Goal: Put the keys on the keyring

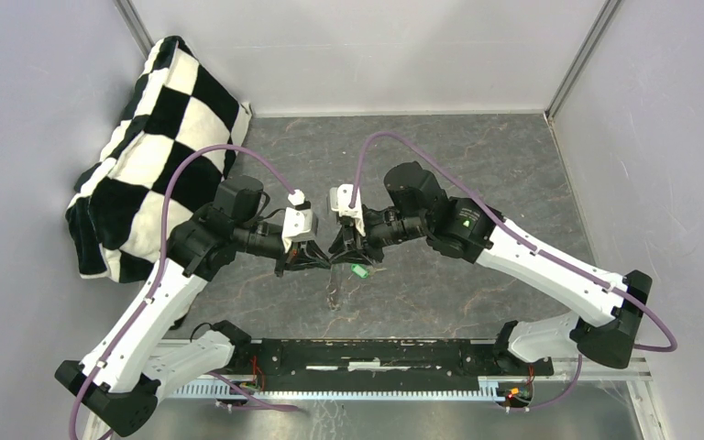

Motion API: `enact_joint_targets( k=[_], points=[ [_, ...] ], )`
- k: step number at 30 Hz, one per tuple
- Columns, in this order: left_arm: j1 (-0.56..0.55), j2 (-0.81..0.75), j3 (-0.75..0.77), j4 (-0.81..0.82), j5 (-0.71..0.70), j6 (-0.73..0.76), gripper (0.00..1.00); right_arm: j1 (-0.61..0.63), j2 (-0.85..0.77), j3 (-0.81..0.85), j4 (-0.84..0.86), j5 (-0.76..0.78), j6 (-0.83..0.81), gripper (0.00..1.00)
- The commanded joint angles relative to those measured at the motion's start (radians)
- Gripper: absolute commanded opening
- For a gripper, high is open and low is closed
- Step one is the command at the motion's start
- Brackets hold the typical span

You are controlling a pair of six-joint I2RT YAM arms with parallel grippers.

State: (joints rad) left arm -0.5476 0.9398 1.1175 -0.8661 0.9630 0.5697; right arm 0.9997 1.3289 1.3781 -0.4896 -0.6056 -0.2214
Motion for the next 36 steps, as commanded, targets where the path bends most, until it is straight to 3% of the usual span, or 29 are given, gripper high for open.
enact_joint_targets(
  k=[1, 8, 10, 11, 13, 15, 18, 24, 36],
  points=[
    [-0.006, -0.006, 0.044, 0.01, 0.001, 0.036, 0.02, 0.005, -0.001, 0.034, 0.042, 0.012, 0.029, 0.25],
    [-0.006, -0.01, 0.054, 0.01, -0.002, 0.031, 0.02, 0.005, 0.001, 0.02, 0.069, 0.028, 0.048, 0.02],
    [-0.006, -0.007, 0.062, 0.009, 0.0, 0.022, 0.02, 0.005, -0.007, 0.007, 0.077, 0.044, 0.049, 0.01],
    [-0.006, -0.003, 0.065, 0.009, -0.002, 0.017, 0.1, 0.003, -0.014, -0.002, 0.089, 0.057, 0.053, 0.01],
    [-0.006, 0.002, 0.073, 0.018, -0.012, -0.014, 0.41, -0.001, -0.055, -0.045, 0.16, 0.095, 0.083, 0.0],
    [-0.006, -0.003, 0.078, 0.056, -0.05, -0.098, 0.52, -0.018, -0.136, -0.165, 0.358, 0.089, 0.153, 0.0],
    [-0.006, -0.031, 0.059, 0.037, -0.09, -0.083, 0.54, -0.03, -0.25, -0.357, 0.661, 0.093, 0.278, 0.0],
    [-0.006, -0.09, -0.054, 0.049, -0.075, -0.116, 0.51, -0.032, -0.325, -0.53, 0.959, 0.109, 0.405, 0.0],
    [-0.006, -0.126, -0.19, 0.659, 0.074, -0.642, 0.47, -0.024, -0.315, -0.806, 1.612, 0.171, 0.666, 0.01]
  ],
)
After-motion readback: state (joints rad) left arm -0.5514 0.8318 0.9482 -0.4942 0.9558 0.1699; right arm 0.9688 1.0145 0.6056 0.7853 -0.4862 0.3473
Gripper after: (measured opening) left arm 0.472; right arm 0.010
